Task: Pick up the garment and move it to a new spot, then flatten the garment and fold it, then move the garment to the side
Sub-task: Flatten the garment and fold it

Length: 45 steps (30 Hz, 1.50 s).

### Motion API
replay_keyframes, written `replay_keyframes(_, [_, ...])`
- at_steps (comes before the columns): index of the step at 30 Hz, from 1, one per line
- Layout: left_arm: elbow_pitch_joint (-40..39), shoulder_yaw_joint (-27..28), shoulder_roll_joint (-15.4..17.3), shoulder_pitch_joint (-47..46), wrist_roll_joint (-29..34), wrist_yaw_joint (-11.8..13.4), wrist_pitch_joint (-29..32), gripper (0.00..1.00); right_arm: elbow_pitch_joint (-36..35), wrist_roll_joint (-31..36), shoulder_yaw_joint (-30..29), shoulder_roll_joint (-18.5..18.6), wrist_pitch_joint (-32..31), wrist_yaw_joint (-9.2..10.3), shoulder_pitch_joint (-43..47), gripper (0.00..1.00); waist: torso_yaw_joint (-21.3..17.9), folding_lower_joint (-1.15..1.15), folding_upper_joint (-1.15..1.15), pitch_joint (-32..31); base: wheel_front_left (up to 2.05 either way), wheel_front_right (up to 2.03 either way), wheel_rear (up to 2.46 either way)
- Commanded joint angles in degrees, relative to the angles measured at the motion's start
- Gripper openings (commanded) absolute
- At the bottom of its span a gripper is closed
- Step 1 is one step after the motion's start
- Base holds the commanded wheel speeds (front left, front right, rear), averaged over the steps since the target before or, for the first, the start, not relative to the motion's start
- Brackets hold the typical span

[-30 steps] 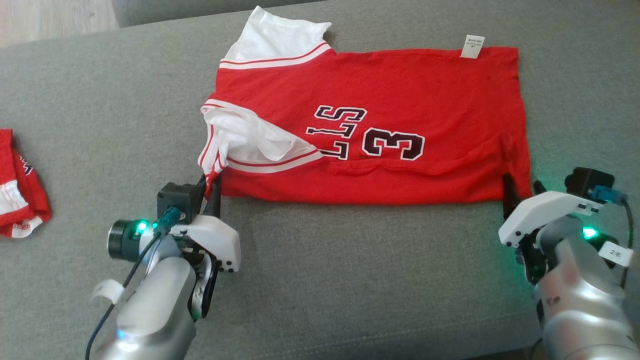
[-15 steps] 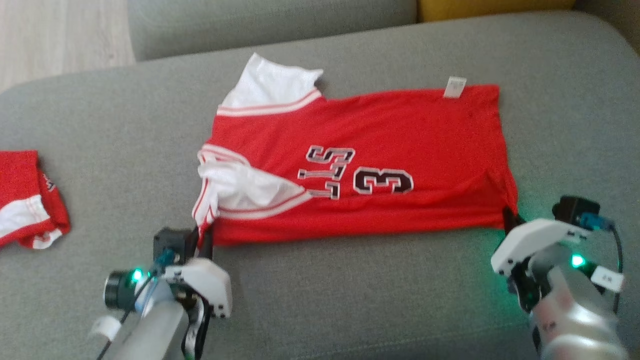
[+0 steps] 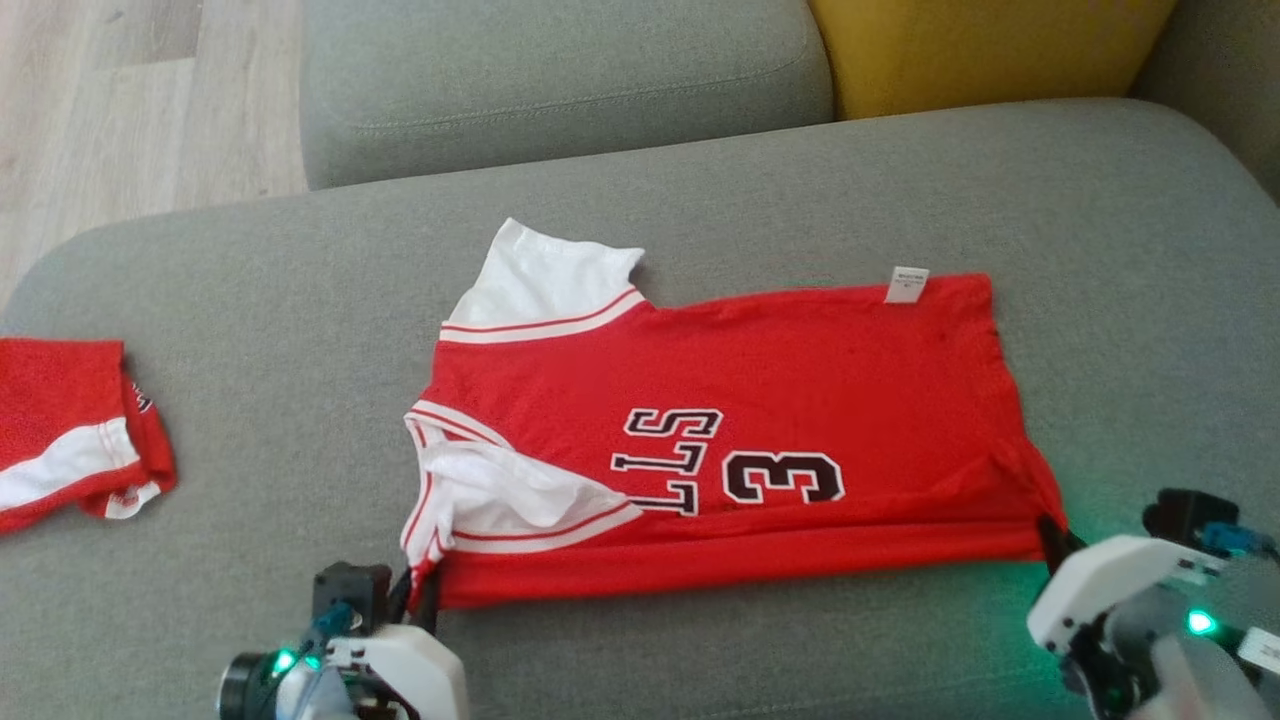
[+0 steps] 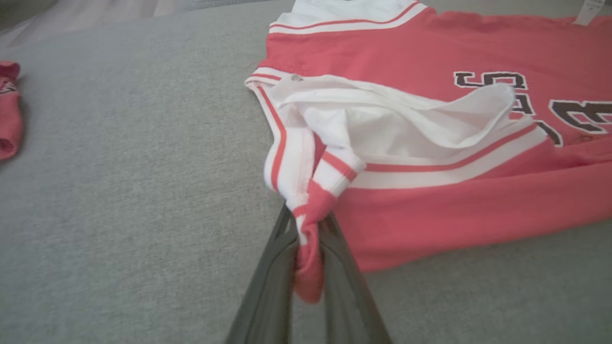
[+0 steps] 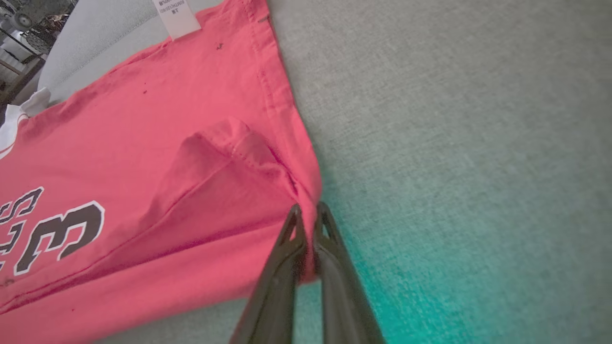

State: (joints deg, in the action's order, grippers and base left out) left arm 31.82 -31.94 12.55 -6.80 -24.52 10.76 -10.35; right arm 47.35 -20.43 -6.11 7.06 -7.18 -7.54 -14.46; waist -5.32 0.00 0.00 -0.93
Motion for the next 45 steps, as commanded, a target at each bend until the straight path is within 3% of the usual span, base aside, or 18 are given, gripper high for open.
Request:
replay_keyframes(1, [-2.53, 2.22, 2.23, -1.08, -0.94, 0.32, 0.65, 0.0, -3.85, -0.38, 0.14, 2.33, -0.94, 0.05, 0.56, 0.0, -0.08, 0.0, 0.0, -0.01, 0.0, 0.0, 0.0])
replay_keyframes(5, [-5.26, 1.87, 2.74, 0.37, -1.52, 0.64, 2.82, 0.0, -9.96, -0.12, -1.18, 2.09, -4.6, 0.05, 3.83, 0.0, -0.5, 0.0, 0.0, -0.04, 0.0, 0.0, 0.0])
replay_keyframes(7, [-6.11, 1.88, 2.89, 0.8, -1.74, 1.05, 3.57, 0.0, -12.66, 0.38, -2.4, 1.58, -5.97, 0.05, 5.04, 1.0, -0.74, 0.0, 0.0, -0.05, 0.0, 0.0, 0.0])
replay_keyframes(8, [-6.54, 2.02, 2.85, 0.94, -1.92, 1.33, 3.74, 0.07, -14.08, 0.39, -3.54, 0.97, -6.26, 0.05, 5.43, 1.0, -0.84, 0.0, 0.0, -0.05, 0.0, 0.0, 0.0])
replay_keyframes(9, [-6.96, 2.13, 2.82, 1.02, -2.03, 1.62, 3.82, 0.39, -15.53, 0.49, -4.43, 0.37, -6.59, 0.05, 5.74, 1.0, -0.94, 0.0, 0.0, -0.03, 0.0, 0.0, 0.0])
replay_keyframes(10, [-7.36, 2.28, 2.77, 1.04, -2.13, 1.9, 3.79, 0.6, -16.97, 0.77, -4.94, -0.09, -6.87, 0.05, 6.06, 1.0, -1.01, 0.0, 0.0, -0.01, 0.0, 0.0, 0.0])
replay_keyframes(11, [-7.75, 2.46, 2.7, 1.03, -2.28, 2.12, 3.68, 1.0, -18.53, 1.16, -5.24, -0.46, -7.0, 0.05, 6.39, 1.0, -1.08, 0.0, 0.0, 0.02, 0.0, 0.0, 0.0])
replay_keyframes(18, [-10.78, 5.67, 1.81, -0.08, -3.0, 4.24, -1.67, 1.0, -27.25, 4.26, -6.78, -1.78, -3.16, 0.05, 7.56, 1.0, -1.33, 0.0, 0.0, 0.38, 0.0, 0.0, 0.0])
replay_keyframes(22, [-12.23, 8.91, 0.25, 0.01, -5.01, 3.51, -3.97, 1.0, -30.74, 2.36, -5.38, -2.86, -0.06, 0.05, 7.66, 1.0, -2.08, 0.0, 0.0, 0.9, 0.0, 0.0, 0.0])
replay_keyframes(30, [-14.43, 11.43, 0.65, -5.91, -0.52, 1.56, -4.61, 1.0, -34.5, 1.15, -0.11, -2.39, 5.04, 0.05, 5.45, 1.0, -4.32, 0.0, 0.0, 5.82, 0.0, 0.0, 0.0])
replay_keyframes(36, [-10.58, 9.7, 2.95, -17.93, 2.25, -2.69, -2.15, 1.0, -34.61, 1.55, 3.61, -1.98, 6.41, 0.05, -0.72, 1.0, -7.43, 0.0, 0.0, 12.27, 0.0, 0.0, 0.0])
replay_keyframes(45, [0.64, 6.38, 10.67, -39.77, 4.34, -13.73, 12.63, 1.0, -31.89, 1.58, 9.35, -1.65, 6.97, 0.05, -11.13, 1.0, -13.19, 0.0, 0.0, 20.37, 0.0, 0.0, 0.0])
